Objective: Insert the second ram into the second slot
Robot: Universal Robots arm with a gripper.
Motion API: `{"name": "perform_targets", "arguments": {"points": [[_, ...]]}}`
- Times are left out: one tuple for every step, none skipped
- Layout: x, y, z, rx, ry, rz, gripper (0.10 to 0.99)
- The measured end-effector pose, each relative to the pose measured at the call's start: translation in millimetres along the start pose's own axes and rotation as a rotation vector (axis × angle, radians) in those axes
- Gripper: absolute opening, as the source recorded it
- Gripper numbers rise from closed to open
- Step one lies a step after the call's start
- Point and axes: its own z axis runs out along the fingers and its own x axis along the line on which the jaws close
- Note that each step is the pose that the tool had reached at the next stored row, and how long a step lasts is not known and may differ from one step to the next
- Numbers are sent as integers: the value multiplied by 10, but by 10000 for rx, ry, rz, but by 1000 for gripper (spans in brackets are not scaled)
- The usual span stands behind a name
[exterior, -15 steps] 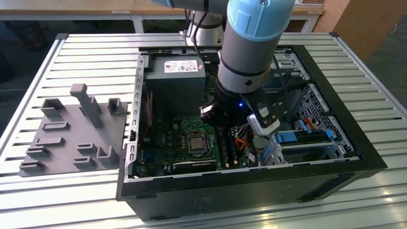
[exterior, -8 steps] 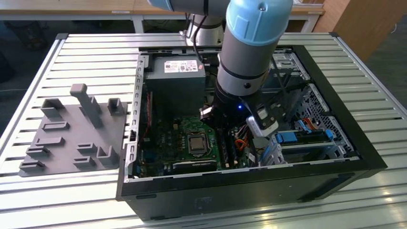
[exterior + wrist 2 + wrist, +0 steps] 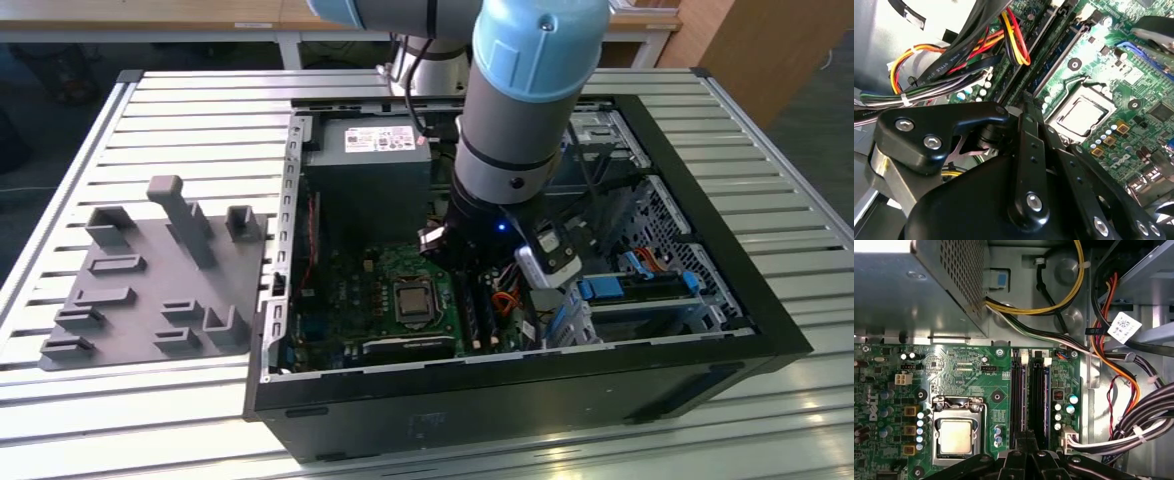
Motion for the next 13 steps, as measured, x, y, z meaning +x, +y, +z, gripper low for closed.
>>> {"name": "perform_targets", "arguments": {"points": [[0,2,8,4,1,0,106],[0,3,18,8,2,0,106],[0,3,24,10,3,0,106],[-1,4,25,9,2,0,106],[-1,4,25,8,2,0,106],[-1,4,25,8,2,0,106],[-1,4,24,3,1,0,106],[0,4,21,-4,-1,0,106],[-1,5,17,-11,-3,-1,106],[-1,6,11,-16,-4,0,106],[-1,7,3,-25,-7,0,106],[-1,9,-11,-36,-11,-1,106],[-1,10,-35,-32,-10,-1,106]]}}
